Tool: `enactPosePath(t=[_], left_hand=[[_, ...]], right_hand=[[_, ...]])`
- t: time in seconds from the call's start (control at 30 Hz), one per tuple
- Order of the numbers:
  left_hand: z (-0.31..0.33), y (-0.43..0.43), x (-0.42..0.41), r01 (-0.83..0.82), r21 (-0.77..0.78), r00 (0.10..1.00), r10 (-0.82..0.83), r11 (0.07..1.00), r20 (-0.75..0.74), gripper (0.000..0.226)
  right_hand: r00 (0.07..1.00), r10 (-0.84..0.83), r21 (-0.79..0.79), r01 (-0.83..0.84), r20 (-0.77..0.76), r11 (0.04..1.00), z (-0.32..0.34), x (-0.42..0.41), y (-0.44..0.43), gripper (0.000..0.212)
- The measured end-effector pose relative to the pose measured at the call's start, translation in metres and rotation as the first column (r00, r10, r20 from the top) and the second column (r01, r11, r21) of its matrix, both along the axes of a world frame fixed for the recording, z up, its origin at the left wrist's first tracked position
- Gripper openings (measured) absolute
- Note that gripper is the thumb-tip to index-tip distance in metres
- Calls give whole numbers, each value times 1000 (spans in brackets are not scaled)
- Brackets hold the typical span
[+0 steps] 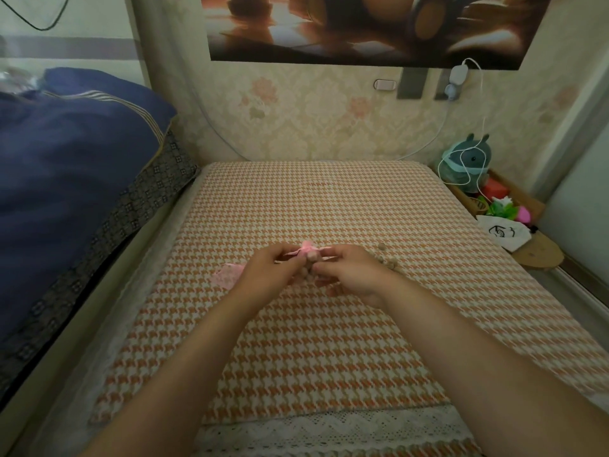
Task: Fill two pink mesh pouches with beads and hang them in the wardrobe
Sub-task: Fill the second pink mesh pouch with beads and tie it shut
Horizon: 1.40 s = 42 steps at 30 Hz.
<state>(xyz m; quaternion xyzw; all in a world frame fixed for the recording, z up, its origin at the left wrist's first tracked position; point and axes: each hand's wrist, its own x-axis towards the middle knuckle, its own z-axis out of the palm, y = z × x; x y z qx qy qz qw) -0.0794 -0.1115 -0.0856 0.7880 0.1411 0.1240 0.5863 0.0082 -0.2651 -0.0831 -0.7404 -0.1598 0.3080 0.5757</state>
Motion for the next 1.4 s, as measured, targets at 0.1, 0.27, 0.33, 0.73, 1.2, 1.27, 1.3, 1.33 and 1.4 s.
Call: enactPosePath(t=[0.1, 0.27, 0.33, 0.73, 1.2, 1.27, 1.3, 1.33, 1.4], left_hand=[[-4, 21, 8, -32, 115, 999, 34, 993, -21, 23], [-8, 40, 22, -161, 170, 987, 160, 972, 19, 20], [-9, 46, 26, -168, 188, 986, 168, 968, 14, 12], [-14, 82, 19, -77, 465, 990, 123, 882, -68, 55], [-26, 76, -33, 78, 568, 964, 84, 819, -253, 56], [-22, 64, -35, 123, 508, 980, -25, 852, -196, 46], [-19, 58, -35, 131, 487, 986, -64, 863, -152, 43], [-15, 50, -35, 135, 471, 990, -97, 871, -104, 41], [-7, 34, -37, 153, 438, 987, -156, 886, -29, 38]], right_hand=[[1000, -12, 8, 13, -15, 1000, -1, 5, 20, 25], [987, -160, 45, 160, 5, 986, -9, 7, 63, 18], [965, -234, -11, 237, 114, 971, -18, 10, 80, 13], [841, -9, -327, 220, 542, 919, -39, 15, 105, 44], [781, 243, -298, -77, 575, 952, -13, -42, 76, 33], [798, 263, -319, -94, 542, 943, -12, -47, 67, 42], [813, 244, -309, -83, 529, 947, -12, -47, 63, 43], [833, 212, -284, -69, 511, 956, -10, -48, 58, 41], [882, 133, -223, -33, 452, 974, -7, -47, 47, 33]])
